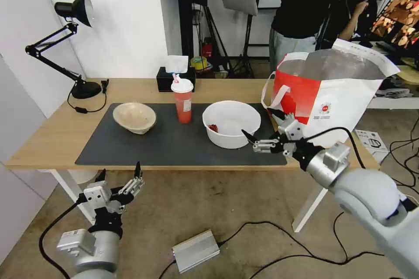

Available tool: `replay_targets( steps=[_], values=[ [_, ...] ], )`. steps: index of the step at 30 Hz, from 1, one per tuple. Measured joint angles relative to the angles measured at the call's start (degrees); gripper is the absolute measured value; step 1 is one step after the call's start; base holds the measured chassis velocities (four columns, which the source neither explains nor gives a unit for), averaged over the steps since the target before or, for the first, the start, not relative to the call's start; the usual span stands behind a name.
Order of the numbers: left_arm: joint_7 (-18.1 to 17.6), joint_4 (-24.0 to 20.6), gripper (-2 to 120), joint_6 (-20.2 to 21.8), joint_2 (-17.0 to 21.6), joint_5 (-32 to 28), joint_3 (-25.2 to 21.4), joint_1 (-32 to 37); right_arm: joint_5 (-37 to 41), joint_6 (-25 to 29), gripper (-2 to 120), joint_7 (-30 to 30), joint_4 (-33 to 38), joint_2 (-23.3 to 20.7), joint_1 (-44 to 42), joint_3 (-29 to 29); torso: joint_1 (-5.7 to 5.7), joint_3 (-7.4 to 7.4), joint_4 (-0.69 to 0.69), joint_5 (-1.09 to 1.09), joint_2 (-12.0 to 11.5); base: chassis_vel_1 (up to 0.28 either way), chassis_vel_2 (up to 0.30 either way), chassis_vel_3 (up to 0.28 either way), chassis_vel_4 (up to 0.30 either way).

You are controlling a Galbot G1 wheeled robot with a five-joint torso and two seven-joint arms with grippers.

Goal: Pick up the trash from the table and place it into the takeout bag.

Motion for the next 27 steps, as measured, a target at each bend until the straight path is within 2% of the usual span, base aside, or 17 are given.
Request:
replay_targets(
  steps=[12,14,17,27],
  values=[
    [0.2,0.0,100,-0.1,-0.6,0.2,-0.1,0.2,0.1,1.6,100,-10.4,-8.9,0.7,11.7,-8.2,0.00,0.00,-0.01,0.00,0.0,0.000,0.000,0.000,0.000],
    [0.2,0.0,100,-0.1,-0.6,0.2,-0.1,0.2,0.1,1.6,100,-10.8,-9.3,0.7,12.4,-8.7,0.00,0.00,-0.01,0.00,0.0,0.000,0.000,0.000,0.000],
    [0.2,0.0,100,-0.4,-0.9,0.5,-0.2,0.2,-0.4,2.0,100,-13.1,-12.1,1.1,17.5,-12.4,0.00,0.00,-0.01,0.00,0.0,0.000,0.000,0.000,0.000],
    [0.8,0.6,100,-1.4,-1.9,1.7,0.1,0.4,-2.5,3.9,100,-19.6,-17.0,2.4,23.9,-17.5,0.00,0.00,-0.01,0.00,0.0,0.000,0.000,0.000,0.000]
  ],
)
